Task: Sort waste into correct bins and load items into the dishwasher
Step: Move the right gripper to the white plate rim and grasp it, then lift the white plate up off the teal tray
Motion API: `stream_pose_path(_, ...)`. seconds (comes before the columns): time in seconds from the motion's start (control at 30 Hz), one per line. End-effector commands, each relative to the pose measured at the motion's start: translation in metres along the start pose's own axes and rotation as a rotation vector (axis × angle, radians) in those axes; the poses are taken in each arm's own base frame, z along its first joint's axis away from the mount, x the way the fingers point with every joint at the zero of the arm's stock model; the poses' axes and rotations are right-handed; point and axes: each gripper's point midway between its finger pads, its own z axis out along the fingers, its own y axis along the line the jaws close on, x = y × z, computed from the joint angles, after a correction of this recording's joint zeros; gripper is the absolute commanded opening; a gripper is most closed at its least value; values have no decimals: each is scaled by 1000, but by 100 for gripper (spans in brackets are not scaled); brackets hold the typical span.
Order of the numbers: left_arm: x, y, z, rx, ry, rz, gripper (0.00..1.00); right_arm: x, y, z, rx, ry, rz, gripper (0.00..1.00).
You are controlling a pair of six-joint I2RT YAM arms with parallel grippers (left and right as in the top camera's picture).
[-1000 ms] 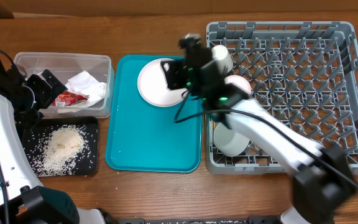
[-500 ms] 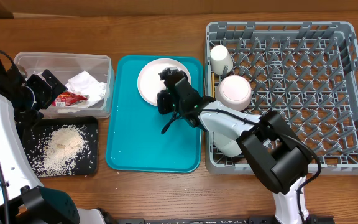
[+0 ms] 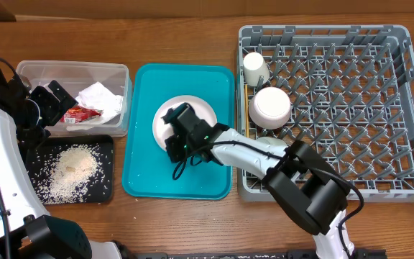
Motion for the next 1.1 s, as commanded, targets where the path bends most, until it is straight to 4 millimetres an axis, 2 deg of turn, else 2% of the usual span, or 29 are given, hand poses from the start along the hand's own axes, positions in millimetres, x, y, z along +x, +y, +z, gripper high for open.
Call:
stream_pose_path(0.0, -5, -2, -8, 6, -29, -6, 100, 6, 34, 0, -74, 25, -55, 4)
stream_pose_path(0.17, -5, -2, -8, 6, -29, -6, 100, -3, 47, -12, -73, 34, -83, 4)
stream_pose_path(0.23, -5, -2, -8, 6, -29, -6, 100, -18, 48, -25, -36, 27, -122, 5)
stream_pose_path(0.33, -5, -2, -8, 6, -29, -6, 100, -53, 28, -57, 153, -32, -154, 11)
stream_pose_path(0.37, -5, -2, -8, 6, -29, -6, 100, -65, 15, -70, 239, -54, -174, 13)
stream_pose_path(0.43, -5, -2, -8, 6, -29, -6, 100, -76, -8, -83, 356, -77, -177, 14)
stream_pose_path(0.47, -5, -2, -8, 6, -28, -6, 100, -77, -29, -91, 446, -73, -161, 15)
stream_pose_path(0.5, -5, -2, -8, 6, -29, -6, 100, -74, -39, -94, 475, -56, -152, 17)
stream_pose_path(0.53, -5, -2, -8, 6, -29, -6, 100, -69, -50, -97, 492, -27, -135, 28)
stream_pose_path(0.57, -5, -2, -8, 6, -29, -6, 100, -65, -63, -100, 510, -4, -114, 32)
stream_pose_path(0.67, -5, -2, -8, 6, -29, -6, 100, -59, -83, -103, 524, 27, -66, 32)
stream_pose_path(0.8, -5, -2, -8, 6, -29, -6, 100, -56, -90, -100, 453, 56, -18, 32)
stream_pose_path(1.07, -5, -2, -8, 6, -29, -6, 100, -48, -96, -92, 459, 74, -16, 32)
